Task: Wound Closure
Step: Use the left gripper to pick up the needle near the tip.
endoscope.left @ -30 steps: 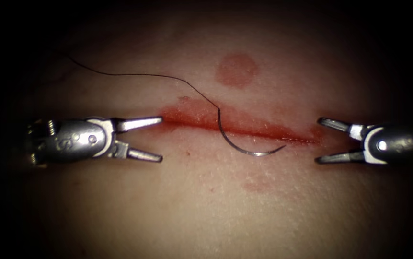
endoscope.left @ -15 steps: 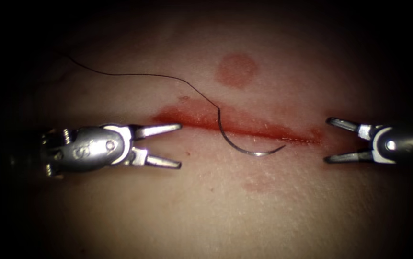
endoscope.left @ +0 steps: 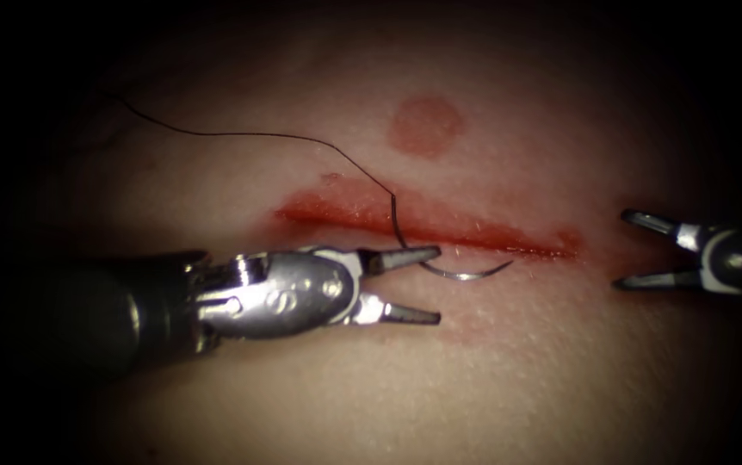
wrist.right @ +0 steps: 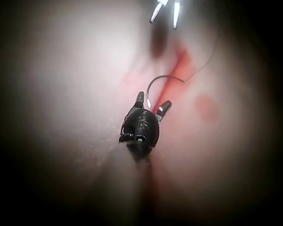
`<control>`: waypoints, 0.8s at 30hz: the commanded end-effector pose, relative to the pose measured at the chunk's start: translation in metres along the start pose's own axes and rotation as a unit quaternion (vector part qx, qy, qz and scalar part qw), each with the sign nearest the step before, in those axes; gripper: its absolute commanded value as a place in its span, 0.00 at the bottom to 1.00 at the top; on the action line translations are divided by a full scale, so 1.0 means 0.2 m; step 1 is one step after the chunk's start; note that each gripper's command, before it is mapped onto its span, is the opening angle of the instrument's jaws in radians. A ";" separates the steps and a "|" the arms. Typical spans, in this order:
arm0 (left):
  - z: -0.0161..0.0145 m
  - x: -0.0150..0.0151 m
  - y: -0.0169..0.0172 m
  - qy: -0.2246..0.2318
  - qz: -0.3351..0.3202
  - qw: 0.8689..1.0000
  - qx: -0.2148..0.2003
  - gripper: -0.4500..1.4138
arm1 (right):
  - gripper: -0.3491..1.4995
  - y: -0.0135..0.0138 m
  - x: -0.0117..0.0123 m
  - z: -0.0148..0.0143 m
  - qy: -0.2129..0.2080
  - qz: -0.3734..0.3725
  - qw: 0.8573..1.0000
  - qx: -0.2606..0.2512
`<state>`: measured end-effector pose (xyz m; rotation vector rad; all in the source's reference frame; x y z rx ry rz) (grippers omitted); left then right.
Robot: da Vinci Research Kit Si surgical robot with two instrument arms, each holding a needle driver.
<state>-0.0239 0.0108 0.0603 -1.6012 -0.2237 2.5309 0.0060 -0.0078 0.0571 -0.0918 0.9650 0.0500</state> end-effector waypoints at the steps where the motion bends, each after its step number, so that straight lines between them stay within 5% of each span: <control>1: 0.005 0.000 0.001 -0.005 -0.001 1.000 0.004 0.38 | 0.68 -0.003 -0.001 0.004 0.000 0.001 1.000 0.001; 13: 0.023 0.006 -0.001 -0.074 -0.016 0.996 0.041 0.36 | 0.68 -0.003 -0.001 0.003 -0.003 0.001 1.000 0.002; 24: 0.036 -0.006 -0.001 -0.123 -0.014 0.992 0.022 0.36 | 0.68 -0.004 -0.001 0.003 -0.005 0.001 1.000 0.003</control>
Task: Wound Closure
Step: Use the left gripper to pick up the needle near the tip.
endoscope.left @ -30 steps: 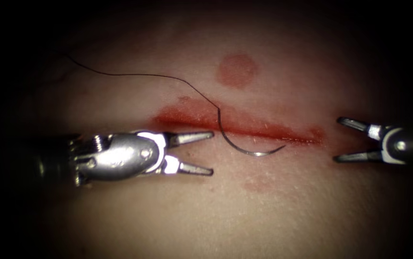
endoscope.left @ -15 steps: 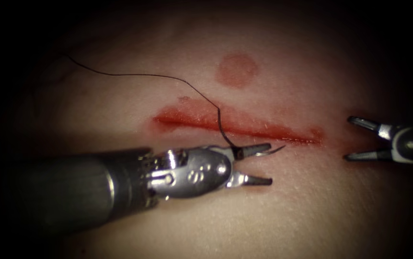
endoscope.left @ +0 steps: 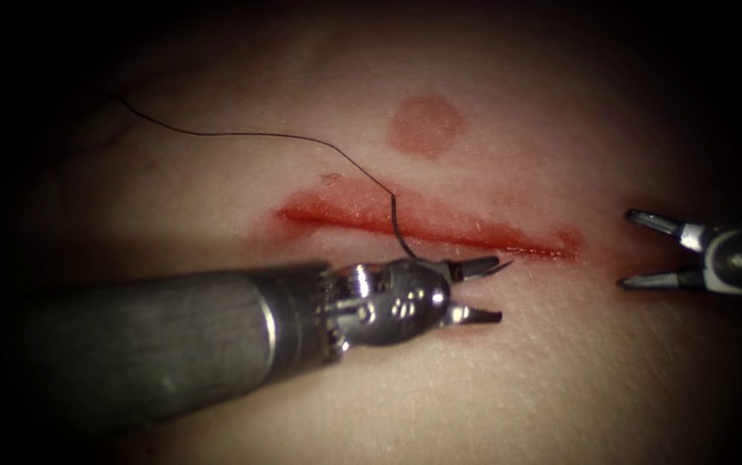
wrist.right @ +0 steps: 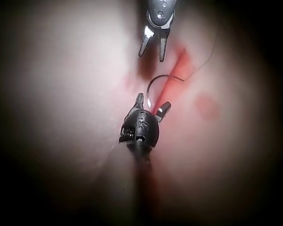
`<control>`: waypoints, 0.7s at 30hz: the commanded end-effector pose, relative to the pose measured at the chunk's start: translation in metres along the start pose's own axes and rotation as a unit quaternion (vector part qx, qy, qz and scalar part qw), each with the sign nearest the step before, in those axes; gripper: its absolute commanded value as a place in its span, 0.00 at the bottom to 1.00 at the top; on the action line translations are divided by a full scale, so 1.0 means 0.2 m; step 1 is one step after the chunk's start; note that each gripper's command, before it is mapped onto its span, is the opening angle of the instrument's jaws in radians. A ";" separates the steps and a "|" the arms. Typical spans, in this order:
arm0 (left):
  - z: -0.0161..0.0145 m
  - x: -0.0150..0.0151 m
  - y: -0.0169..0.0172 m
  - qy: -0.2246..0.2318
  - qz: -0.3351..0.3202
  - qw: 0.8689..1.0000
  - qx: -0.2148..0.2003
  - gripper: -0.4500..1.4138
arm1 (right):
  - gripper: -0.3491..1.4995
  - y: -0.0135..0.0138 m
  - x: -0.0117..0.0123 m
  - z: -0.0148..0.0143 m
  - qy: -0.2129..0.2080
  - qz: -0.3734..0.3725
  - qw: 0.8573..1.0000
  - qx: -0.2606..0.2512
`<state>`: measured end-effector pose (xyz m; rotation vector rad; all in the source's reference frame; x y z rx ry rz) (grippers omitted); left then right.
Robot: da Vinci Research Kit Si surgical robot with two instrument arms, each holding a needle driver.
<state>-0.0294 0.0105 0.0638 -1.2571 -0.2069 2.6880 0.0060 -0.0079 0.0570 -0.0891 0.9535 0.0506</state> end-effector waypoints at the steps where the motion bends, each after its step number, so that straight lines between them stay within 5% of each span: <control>1: 0.005 -0.001 -0.002 0.000 -0.001 1.000 -0.001 0.36 | 0.68 -0.003 -0.001 0.004 0.001 0.001 1.000 0.001; 21: 0.027 -0.025 -0.011 -0.040 -0.018 0.998 -0.042 0.35 | 0.69 -0.005 0.001 0.006 -0.002 0.005 1.000 0.000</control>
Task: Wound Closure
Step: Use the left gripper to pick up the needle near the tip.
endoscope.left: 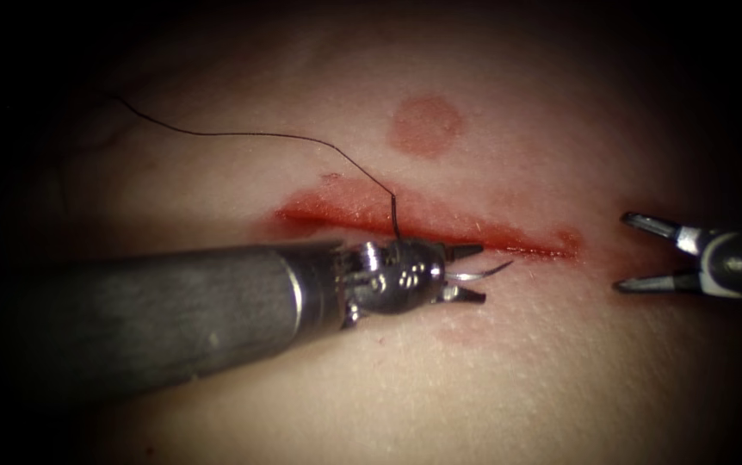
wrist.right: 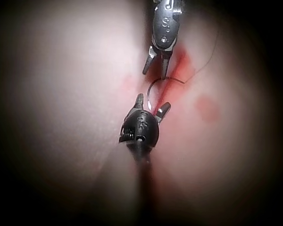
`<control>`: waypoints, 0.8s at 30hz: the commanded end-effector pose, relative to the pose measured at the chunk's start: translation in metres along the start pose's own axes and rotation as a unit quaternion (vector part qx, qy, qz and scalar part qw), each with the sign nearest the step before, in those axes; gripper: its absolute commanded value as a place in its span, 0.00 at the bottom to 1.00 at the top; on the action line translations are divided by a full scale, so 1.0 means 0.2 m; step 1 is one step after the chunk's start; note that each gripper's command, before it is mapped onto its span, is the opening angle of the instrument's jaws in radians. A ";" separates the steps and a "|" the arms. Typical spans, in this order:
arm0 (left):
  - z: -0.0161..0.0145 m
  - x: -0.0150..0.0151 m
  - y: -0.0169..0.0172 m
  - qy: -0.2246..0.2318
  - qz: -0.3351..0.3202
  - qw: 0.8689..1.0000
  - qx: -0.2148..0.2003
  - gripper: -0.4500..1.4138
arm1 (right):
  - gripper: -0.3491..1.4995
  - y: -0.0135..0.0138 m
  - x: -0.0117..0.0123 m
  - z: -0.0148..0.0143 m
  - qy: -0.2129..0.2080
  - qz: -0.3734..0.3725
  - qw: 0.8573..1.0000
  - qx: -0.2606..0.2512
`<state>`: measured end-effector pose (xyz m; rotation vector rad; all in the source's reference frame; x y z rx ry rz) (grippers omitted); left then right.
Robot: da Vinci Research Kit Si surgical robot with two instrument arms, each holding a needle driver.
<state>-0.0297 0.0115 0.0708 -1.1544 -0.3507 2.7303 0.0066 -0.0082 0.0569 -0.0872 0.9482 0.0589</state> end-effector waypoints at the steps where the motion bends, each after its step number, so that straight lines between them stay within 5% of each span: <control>1: 0.006 -0.002 -0.001 0.002 0.001 1.000 -0.002 0.34 | 0.69 -0.003 -0.001 0.004 0.001 0.001 1.000 0.001; 24: 0.029 -0.011 -0.001 -0.037 -0.021 0.999 -0.016 0.29 | 0.69 -0.004 0.001 0.004 -0.001 0.004 1.000 0.002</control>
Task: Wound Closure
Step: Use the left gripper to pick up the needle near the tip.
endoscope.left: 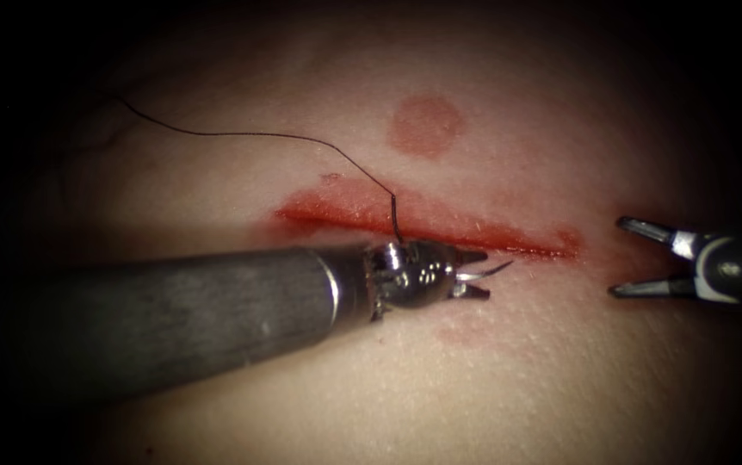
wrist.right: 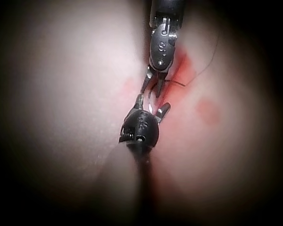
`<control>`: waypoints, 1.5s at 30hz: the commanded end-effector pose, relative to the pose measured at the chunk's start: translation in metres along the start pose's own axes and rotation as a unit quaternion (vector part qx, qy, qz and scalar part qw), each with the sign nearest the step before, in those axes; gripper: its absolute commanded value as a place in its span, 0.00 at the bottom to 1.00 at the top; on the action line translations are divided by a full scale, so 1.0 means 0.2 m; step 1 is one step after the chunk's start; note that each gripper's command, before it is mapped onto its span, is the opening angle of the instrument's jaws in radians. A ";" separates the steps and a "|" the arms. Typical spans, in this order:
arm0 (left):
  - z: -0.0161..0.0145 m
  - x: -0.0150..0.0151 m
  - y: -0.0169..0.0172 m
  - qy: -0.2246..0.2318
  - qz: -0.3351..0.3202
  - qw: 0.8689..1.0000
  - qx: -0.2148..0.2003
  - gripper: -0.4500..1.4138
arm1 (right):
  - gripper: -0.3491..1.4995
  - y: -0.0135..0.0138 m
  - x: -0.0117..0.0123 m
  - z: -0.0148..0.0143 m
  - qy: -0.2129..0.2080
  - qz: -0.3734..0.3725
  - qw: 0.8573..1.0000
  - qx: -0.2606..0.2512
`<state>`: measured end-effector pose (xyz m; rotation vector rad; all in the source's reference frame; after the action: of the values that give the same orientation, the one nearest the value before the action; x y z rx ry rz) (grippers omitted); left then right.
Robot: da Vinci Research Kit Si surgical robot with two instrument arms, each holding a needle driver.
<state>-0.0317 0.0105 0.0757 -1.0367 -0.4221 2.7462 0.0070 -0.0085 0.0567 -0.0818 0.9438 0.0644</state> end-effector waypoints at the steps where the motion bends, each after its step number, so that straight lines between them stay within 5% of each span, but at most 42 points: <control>1: 0.006 -0.001 0.001 -0.004 -0.001 1.000 -0.004 0.30 | 0.69 -0.003 0.000 0.004 0.001 0.001 1.000 0.001; 20: 0.027 -0.016 -0.006 -0.040 -0.004 0.999 0.003 0.25 | 0.69 -0.004 0.000 0.004 0.000 0.001 1.000 0.002; 28: 0.020 -0.013 -0.002 -0.046 0.013 0.999 0.013 0.05 | 0.69 -0.004 0.001 0.004 -0.001 0.001 1.000 0.002; 45: -0.008 -0.006 -0.005 -0.025 0.077 0.995 0.066 0.05 | 0.66 -0.003 0.002 0.002 -0.001 0.005 1.000 0.004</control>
<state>-0.0286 0.0118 0.0744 -1.0327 -0.1443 2.8830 0.0071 -0.0085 0.0561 -0.0733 0.9397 0.0706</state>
